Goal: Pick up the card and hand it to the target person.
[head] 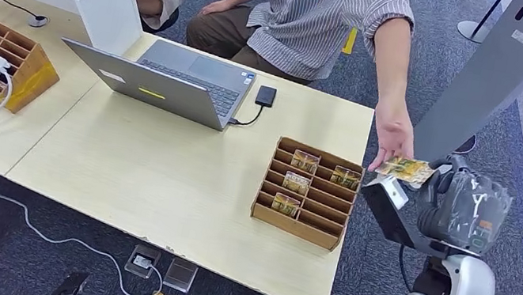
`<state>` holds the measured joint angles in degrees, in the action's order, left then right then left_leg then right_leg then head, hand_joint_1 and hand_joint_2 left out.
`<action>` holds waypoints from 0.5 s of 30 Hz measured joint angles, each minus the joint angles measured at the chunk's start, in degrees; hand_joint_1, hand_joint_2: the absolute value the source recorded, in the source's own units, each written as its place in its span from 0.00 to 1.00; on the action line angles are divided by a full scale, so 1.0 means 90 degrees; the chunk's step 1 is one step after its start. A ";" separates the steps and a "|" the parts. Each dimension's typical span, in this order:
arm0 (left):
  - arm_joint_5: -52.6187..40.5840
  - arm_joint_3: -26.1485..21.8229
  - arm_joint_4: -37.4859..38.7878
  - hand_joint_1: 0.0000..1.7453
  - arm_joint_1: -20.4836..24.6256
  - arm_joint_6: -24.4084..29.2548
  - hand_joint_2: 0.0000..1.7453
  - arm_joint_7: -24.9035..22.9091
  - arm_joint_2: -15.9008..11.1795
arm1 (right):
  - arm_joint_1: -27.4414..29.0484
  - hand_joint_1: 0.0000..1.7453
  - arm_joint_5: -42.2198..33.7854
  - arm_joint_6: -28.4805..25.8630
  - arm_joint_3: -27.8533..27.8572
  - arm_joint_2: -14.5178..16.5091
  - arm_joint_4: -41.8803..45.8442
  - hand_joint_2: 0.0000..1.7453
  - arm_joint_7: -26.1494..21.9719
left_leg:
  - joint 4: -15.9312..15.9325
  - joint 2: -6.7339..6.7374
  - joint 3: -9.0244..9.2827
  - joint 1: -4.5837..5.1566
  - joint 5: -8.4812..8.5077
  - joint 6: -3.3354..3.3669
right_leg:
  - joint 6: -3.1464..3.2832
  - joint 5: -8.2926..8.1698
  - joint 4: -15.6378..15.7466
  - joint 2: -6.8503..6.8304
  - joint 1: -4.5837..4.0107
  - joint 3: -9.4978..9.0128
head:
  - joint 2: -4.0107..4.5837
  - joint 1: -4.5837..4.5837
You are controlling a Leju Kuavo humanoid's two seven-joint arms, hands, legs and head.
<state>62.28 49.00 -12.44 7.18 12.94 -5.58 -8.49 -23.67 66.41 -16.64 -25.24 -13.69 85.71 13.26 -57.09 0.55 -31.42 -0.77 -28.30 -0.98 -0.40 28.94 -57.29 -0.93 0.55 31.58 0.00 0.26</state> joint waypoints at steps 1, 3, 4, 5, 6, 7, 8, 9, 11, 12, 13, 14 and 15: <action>-0.0027 0.0017 0.0000 0.00 0.0001 -0.0036 1.00 0.0018 -0.0009 | -0.0097 1.00 0.0018 -0.0033 0.0067 -0.0006 0.0010 1.00 0.0002 | 0.0000 0.0000 0.0000 0.0000 0.0000 0.0000 | 0.0000 0.0000 0.0000 0.0000 0.0000 0.0000 | 0.0000 0.0000; -0.0066 0.0039 0.0000 0.00 0.0000 -0.0087 1.00 0.0047 -0.0025 | -0.0269 1.00 0.0036 -0.0093 0.0177 -0.0012 0.0011 1.00 0.0001 | 0.0000 0.0000 -0.0001 0.0000 0.0000 0.0000 | 0.0000 0.0000 0.0000 -0.0001 0.0000 0.0000 | 0.0000 0.0000; -0.0080 0.0045 0.0000 0.00 0.0000 -0.0103 1.00 0.0059 -0.0031 | -0.0340 1.00 0.0040 -0.0119 0.0225 -0.0013 0.0006 1.00 0.0001 | 0.0000 0.0000 -0.0001 0.0000 0.0000 0.0000 | 0.0000 0.0000 0.0000 -0.0001 0.0000 0.0000 | 0.0000 -0.0001; -0.0093 0.0051 0.0000 0.00 0.0001 -0.0115 1.00 0.0067 -0.0038 | -0.0405 1.00 0.0042 -0.0143 0.0270 -0.0013 -0.0002 1.00 0.0001 | 0.0000 0.0000 -0.0001 0.0000 0.0000 0.0000 | 0.0000 0.0000 0.0000 0.0000 0.0000 0.0000 | 0.0000 -0.0001; -0.0103 0.0061 0.0000 0.00 0.0003 -0.0123 1.00 0.0071 -0.0044 | -0.0469 1.00 0.0045 -0.0160 0.0313 -0.0013 -0.0013 1.00 -0.0002 | 0.0000 0.0000 -0.0001 0.0000 0.0000 0.0000 | 0.0000 0.0000 0.0000 0.0001 0.0000 0.0001 | 0.0000 0.0001; -0.0107 0.0073 0.0000 0.00 0.0005 -0.0127 1.00 0.0073 -0.0049 | -0.0526 1.00 0.0049 -0.0170 0.0352 -0.0013 -0.0023 1.00 -0.0005 | 0.0000 0.0000 0.0000 0.0000 0.0000 0.0000 | 0.0000 0.0000 0.0000 0.0001 0.0000 0.0000 | 0.0000 0.0000; -0.0109 0.0084 0.0000 0.00 0.0006 -0.0131 1.00 0.0074 -0.0053 | -0.0571 1.00 0.0056 -0.0176 0.0382 -0.0013 -0.0033 1.00 -0.0009 | 0.0000 0.0000 0.0000 0.0000 0.0000 0.0000 | 0.0000 0.0000 0.0000 0.0001 0.0000 0.0000 | 0.0000 0.0000; -0.0110 0.0094 0.0000 0.00 0.0006 -0.0135 1.00 0.0074 -0.0054 | -0.0603 1.00 0.0069 -0.0178 0.0406 -0.0013 -0.0042 1.00 -0.0011 | 0.0000 0.0000 -0.0001 0.0000 0.0000 0.0000 | 0.0000 0.0000 0.0000 0.0001 0.0000 0.0000 | 0.0000 0.0000; -0.0110 0.0108 0.0000 0.00 0.0004 -0.0151 1.00 0.0069 -0.0055 | -0.0660 1.00 0.0120 -0.0179 0.0439 -0.0007 -0.0087 1.00 -0.0010 | 0.0000 -0.0003 -0.0004 0.0000 0.0001 0.0000 | 0.0000 0.0000 0.0000 -0.0001 0.0000 0.0000 | 0.0000 0.0001; -0.0110 0.0117 0.0000 0.00 0.0004 -0.0160 1.00 0.0061 -0.0056 | -0.0705 0.90 0.0154 -0.0179 0.0448 -0.0002 -0.0132 1.00 -0.0010 | 0.0000 -0.0004 -0.0005 0.0000 0.0001 0.0001 | 0.0000 0.0000 -0.0001 -0.0002 0.0000 0.0000 | 0.0000 0.0001; -0.0109 0.0126 0.0000 0.00 0.0005 -0.0166 1.00 0.0047 -0.0056 | -0.0765 0.65 0.0194 -0.0182 0.0451 0.0009 -0.0196 1.00 -0.0015 | 0.0000 -0.0004 -0.0006 0.0000 0.0001 0.0001 | 0.0000 0.0000 -0.0001 -0.0002 0.0000 0.0000 | 0.0000 0.0001; -0.0106 0.0132 0.0000 0.00 0.0005 -0.0169 1.00 0.0026 -0.0056 | -0.0835 0.40 0.0236 -0.0191 0.0451 0.0024 -0.0283 1.00 -0.0032 | 0.0000 -0.0005 -0.0007 0.0000 0.0002 0.0001 | 0.0000 0.0000 -0.0001 -0.0003 0.0000 0.0001 | 0.0000 0.0000; -0.0099 0.0135 0.0000 0.00 0.0005 -0.0167 1.00 0.0006 -0.0056 | -0.0912 0.15 0.0278 -0.0212 0.0451 0.0049 -0.0386 1.00 -0.0056 | 0.0000 -0.0006 -0.0007 0.0000 0.0002 0.0002 | 0.0000 0.0000 -0.0001 -0.0005 0.0000 0.0000 | 0.0000 0.0000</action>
<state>61.38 50.22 -12.44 7.23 11.44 -5.53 -8.99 -31.88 68.92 -18.55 -21.18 -13.25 82.23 12.76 -57.09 0.49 -31.49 -0.77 -28.28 -0.96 -0.40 28.94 -57.30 -0.98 0.54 31.58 0.00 0.26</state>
